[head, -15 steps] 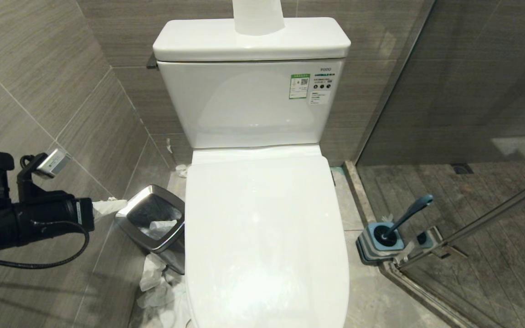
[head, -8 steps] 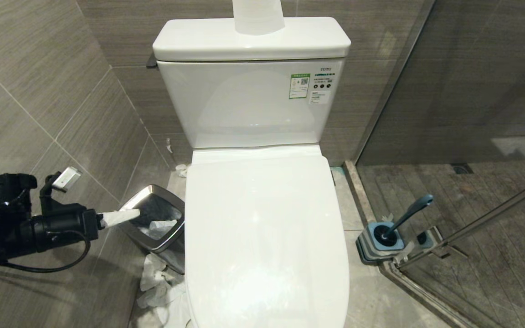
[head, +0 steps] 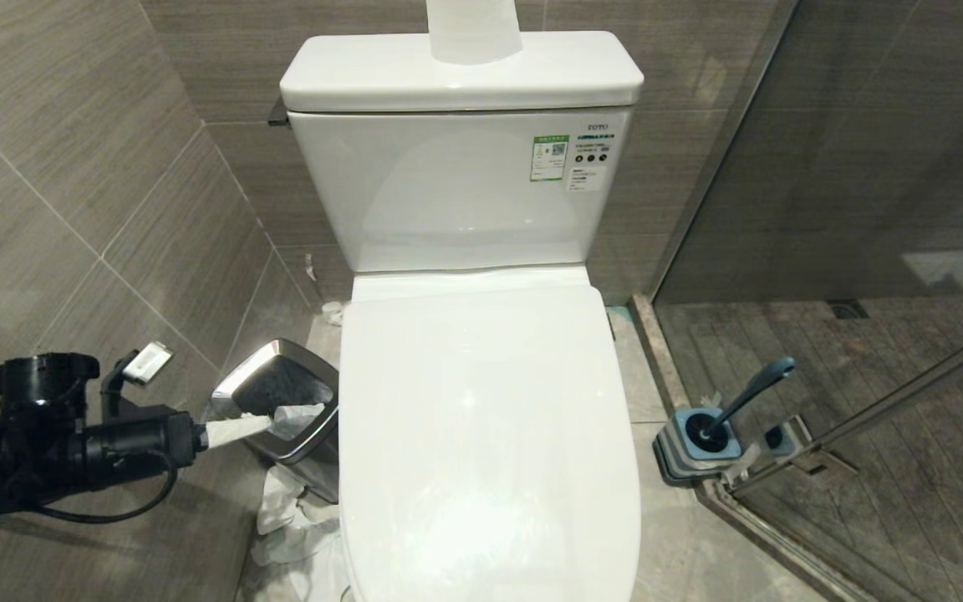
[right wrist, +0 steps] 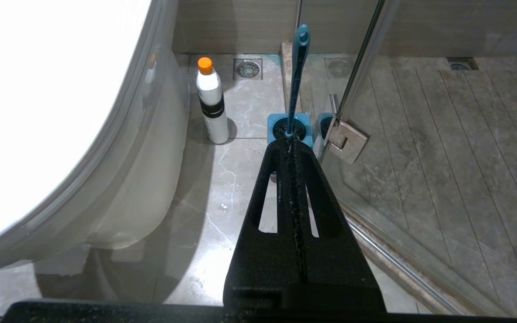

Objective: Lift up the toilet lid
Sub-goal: Use the left hand to lift the toilet lid slightly

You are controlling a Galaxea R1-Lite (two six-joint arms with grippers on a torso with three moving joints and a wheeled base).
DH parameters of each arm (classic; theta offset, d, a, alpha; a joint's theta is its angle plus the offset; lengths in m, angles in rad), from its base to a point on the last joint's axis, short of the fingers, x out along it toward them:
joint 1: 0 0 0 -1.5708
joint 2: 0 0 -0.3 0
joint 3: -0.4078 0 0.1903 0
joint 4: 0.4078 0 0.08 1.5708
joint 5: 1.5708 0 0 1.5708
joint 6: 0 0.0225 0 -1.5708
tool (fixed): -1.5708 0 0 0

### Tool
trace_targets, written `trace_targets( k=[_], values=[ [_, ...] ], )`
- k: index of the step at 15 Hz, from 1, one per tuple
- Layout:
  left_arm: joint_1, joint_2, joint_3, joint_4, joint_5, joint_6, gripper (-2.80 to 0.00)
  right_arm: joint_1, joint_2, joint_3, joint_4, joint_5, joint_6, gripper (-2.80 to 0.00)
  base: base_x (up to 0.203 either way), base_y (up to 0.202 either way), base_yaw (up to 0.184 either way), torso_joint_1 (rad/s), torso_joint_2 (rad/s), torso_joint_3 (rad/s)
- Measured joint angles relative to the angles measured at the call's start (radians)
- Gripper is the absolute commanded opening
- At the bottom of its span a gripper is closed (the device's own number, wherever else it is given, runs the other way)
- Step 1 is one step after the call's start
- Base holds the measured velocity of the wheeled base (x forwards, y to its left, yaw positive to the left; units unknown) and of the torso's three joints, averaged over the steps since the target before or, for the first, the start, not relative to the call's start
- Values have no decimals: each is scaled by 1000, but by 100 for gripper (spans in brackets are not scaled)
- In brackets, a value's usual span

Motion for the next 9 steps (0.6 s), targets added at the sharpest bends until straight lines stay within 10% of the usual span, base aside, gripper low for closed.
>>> trace_targets(
  k=[7, 8, 9],
  values=[
    [36, 148, 57, -33, -127, 9, -280, 0, 0, 0, 0, 0, 0, -280, 0, 0, 0, 0, 0, 0],
    [41, 155, 77, -33, -138, 10, 0, 0, 0, 0, 0, 0, 0, -280, 0, 0, 0, 0, 0, 0],
    [46, 160, 100, -32, -151, 12, 0, 0, 0, 0, 0, 0, 0, -280, 0, 0, 0, 0, 0, 0]
  ],
)
